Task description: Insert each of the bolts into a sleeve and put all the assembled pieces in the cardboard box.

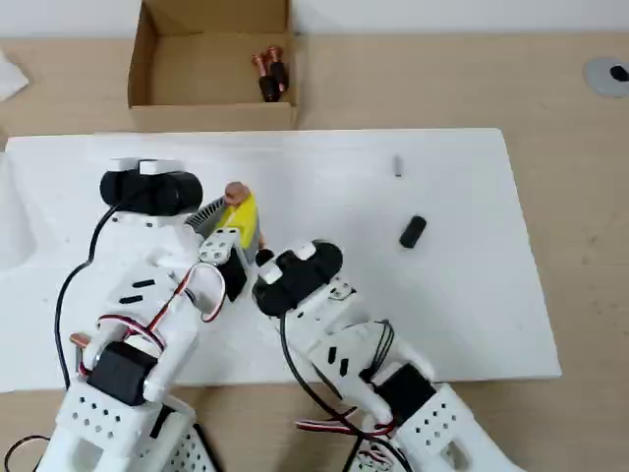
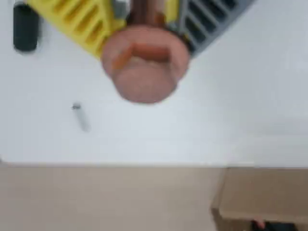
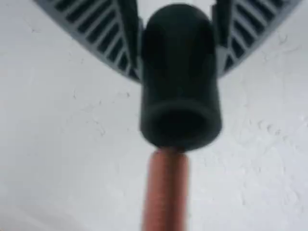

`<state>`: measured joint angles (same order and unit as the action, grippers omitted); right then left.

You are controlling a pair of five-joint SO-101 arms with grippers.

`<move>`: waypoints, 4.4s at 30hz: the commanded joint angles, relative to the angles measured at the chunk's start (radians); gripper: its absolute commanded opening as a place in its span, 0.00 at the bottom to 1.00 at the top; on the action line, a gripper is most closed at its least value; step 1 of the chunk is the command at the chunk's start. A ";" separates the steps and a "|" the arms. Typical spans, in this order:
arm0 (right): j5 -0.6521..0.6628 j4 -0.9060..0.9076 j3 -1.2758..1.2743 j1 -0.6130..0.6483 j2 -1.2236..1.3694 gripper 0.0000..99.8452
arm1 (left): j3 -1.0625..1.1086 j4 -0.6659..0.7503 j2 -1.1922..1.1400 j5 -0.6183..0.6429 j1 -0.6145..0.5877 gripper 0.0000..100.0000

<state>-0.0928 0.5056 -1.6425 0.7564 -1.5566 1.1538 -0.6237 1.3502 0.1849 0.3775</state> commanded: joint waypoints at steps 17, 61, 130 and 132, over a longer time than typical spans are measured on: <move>-0.011 -0.023 0.038 0.015 -0.018 0.01 | -0.115 -0.049 0.016 0.008 0.040 0.00; -0.011 -0.023 0.036 0.013 -0.018 0.01 | -0.203 -0.339 0.018 0.006 0.041 0.14; 0.417 0.347 3.221 -0.297 2.938 0.12 | -0.430 -0.411 -0.648 -0.192 -0.425 0.17; 0.417 0.384 3.228 -0.295 2.933 0.16 | -0.430 -0.413 -0.648 -0.192 -0.425 0.17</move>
<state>0.3122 0.8493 1.5305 0.4358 1.3940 0.7288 -1.0503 0.7043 -0.0161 -0.0614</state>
